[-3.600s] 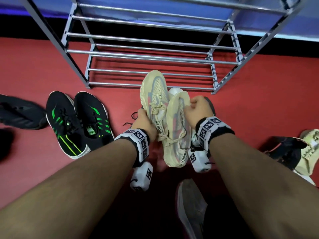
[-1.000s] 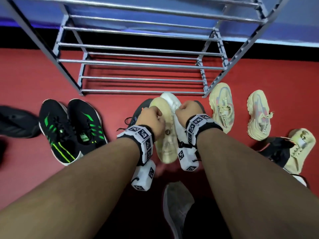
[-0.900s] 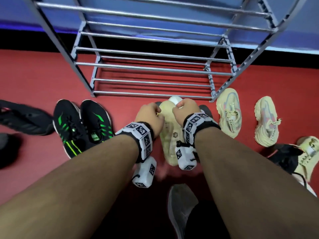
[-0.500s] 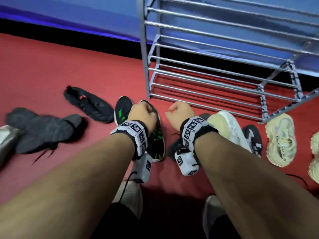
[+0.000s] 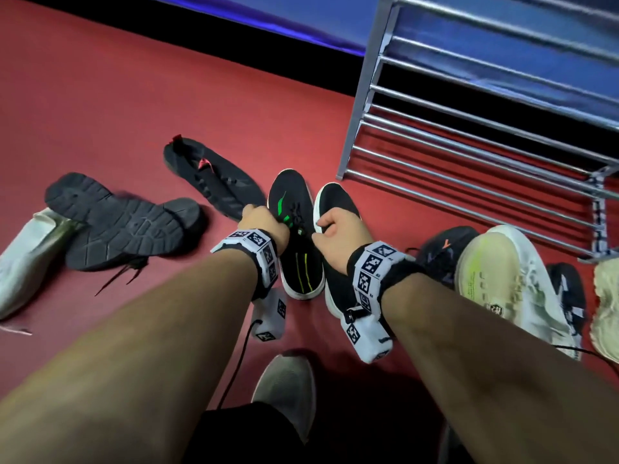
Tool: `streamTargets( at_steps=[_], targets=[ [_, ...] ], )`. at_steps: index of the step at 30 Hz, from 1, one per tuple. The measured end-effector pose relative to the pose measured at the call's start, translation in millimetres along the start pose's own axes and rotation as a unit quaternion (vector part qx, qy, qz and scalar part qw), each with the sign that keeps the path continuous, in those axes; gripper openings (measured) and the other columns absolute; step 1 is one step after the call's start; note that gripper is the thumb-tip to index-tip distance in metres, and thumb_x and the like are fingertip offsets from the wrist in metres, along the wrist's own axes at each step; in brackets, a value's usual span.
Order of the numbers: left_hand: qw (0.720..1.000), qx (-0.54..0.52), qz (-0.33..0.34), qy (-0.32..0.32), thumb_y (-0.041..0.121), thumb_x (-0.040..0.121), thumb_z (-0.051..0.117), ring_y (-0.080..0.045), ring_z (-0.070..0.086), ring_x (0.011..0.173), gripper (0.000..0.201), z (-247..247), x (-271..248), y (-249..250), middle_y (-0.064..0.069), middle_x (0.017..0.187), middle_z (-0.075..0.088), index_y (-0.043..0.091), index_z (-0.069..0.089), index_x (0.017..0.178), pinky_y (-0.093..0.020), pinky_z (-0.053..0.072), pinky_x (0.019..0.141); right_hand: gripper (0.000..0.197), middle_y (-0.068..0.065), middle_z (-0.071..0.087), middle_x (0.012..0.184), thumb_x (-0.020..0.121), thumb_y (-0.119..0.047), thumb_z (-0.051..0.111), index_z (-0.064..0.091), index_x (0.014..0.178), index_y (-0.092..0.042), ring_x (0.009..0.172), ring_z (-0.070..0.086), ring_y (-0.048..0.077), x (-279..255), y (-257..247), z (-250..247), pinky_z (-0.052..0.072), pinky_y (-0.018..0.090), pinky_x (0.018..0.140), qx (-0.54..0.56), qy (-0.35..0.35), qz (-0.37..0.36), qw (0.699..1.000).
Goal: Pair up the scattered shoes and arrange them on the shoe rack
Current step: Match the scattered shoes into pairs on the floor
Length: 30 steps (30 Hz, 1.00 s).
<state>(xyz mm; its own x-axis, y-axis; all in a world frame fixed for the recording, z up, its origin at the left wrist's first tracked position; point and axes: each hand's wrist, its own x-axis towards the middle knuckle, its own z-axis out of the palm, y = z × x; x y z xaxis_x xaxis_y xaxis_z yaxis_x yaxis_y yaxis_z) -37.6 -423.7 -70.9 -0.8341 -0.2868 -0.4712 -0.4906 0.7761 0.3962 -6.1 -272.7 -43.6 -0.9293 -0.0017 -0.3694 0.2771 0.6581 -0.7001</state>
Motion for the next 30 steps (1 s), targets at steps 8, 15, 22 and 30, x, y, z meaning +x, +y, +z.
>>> streamTargets(
  at_steps=[8, 15, 22, 30],
  targets=[
    [0.997, 0.059, -0.032, -0.044, 0.027, 0.075, 0.046, -0.039, 0.053, 0.111, 0.052, 22.6, 19.5, -9.4, -0.014, 0.148, 0.035, 0.002, 0.059, 0.118, -0.04, 0.046, 0.099, 0.015, -0.011, 0.058, 0.075, 0.085, -0.02, 0.063, 0.062, 0.1, -0.024, 0.077, 0.06, 0.014, 6.5, 20.8, 0.5, 0.045, 0.025, 0.072, -0.008, -0.009, 0.015, 1.0],
    [0.997, -0.02, -0.069, -0.034, 0.016, 0.086, 0.049, -0.032, 0.042, 0.133, 0.056, 30.2, 26.6, -6.4, -0.014, 0.157, 0.025, -0.001, 0.042, 0.14, -0.033, 0.032, 0.112, 0.014, -0.007, 0.062, 0.079, 0.084, -0.023, 0.062, 0.059, 0.097, -0.027, 0.076, 0.064, 0.019, 6.5, 35.4, 0.6, 0.053, 0.032, 0.076, -0.012, -0.017, 0.035, 0.999],
    [0.992, -0.09, -0.085, 0.014, 0.009, 0.099, 0.037, -0.03, 0.046, 0.127, 0.045, 42.8, 33.4, -6.7, -0.01, 0.141, 0.047, 0.01, 0.04, 0.143, -0.029, 0.033, 0.108, 0.016, -0.001, 0.067, 0.087, 0.087, -0.022, 0.062, 0.061, 0.103, -0.023, 0.078, 0.065, 0.02, -1.2, 43.0, -3.4, 0.048, 0.026, 0.072, -0.007, -0.022, 0.043, 0.999],
    [0.998, 0.003, -0.059, 0.023, 0.033, 0.081, 0.062, -0.036, 0.056, 0.108, 0.054, 16.3, 9.1, 0.1, -0.007, 0.146, 0.034, 0.002, 0.051, 0.124, -0.038, 0.046, 0.095, 0.015, -0.001, 0.066, 0.085, 0.088, -0.022, 0.06, 0.059, 0.102, -0.025, 0.075, 0.066, 0.021, -4.8, 38.1, -14.8, 0.051, 0.028, 0.07, -0.002, -0.013, 0.045, 0.999]
  ],
)
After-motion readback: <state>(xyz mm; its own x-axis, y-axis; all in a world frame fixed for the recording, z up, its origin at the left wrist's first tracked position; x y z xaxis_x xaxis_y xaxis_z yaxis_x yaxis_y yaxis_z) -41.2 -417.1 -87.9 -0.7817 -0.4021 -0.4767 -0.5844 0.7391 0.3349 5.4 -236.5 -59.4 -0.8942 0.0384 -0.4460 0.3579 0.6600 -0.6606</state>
